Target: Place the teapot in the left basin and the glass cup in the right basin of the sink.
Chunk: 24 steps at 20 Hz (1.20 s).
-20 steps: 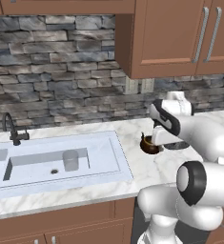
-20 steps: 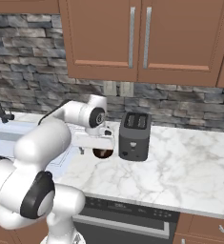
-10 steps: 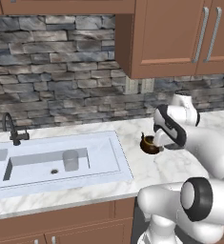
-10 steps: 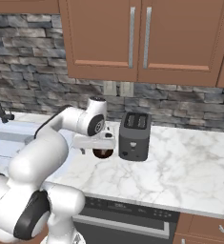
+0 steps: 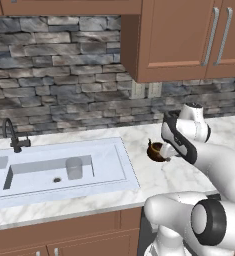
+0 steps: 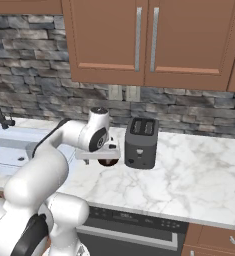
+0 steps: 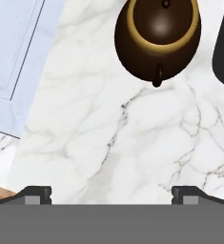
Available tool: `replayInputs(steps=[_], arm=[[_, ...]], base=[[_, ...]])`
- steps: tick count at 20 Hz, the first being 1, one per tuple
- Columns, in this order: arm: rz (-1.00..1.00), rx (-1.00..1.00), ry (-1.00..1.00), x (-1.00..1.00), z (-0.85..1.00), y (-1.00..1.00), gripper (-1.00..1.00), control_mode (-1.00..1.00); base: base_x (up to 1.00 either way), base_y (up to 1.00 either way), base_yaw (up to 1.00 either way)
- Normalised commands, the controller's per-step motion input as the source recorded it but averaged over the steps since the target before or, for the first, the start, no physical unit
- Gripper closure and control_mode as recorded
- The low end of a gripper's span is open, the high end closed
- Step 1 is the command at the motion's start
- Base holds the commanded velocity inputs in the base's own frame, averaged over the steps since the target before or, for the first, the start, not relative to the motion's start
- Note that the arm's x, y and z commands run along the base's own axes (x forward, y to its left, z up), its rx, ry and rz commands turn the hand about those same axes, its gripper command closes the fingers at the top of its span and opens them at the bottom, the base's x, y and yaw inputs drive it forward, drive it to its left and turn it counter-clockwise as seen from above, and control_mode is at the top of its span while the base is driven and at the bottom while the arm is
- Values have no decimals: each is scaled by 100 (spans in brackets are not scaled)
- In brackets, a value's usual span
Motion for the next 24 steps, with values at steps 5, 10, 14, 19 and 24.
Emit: replayInputs(steps=[5, 10, 14, 19, 24], arm=[[0, 0, 0, 8, -2, -1, -100, -100], [0, 0, 0, 9, 0, -3, -100, -100], [0, 0, -4, 8, -5, 0, -100, -100], [0, 0, -6, 6, -8, 0, -100, -100], [0, 0, -6, 3, -11, 0, -100, -100]], base=[[0, 0, 0], [0, 0, 0], [0, 0, 0], [0, 0, 0], [0, 0, 0]])
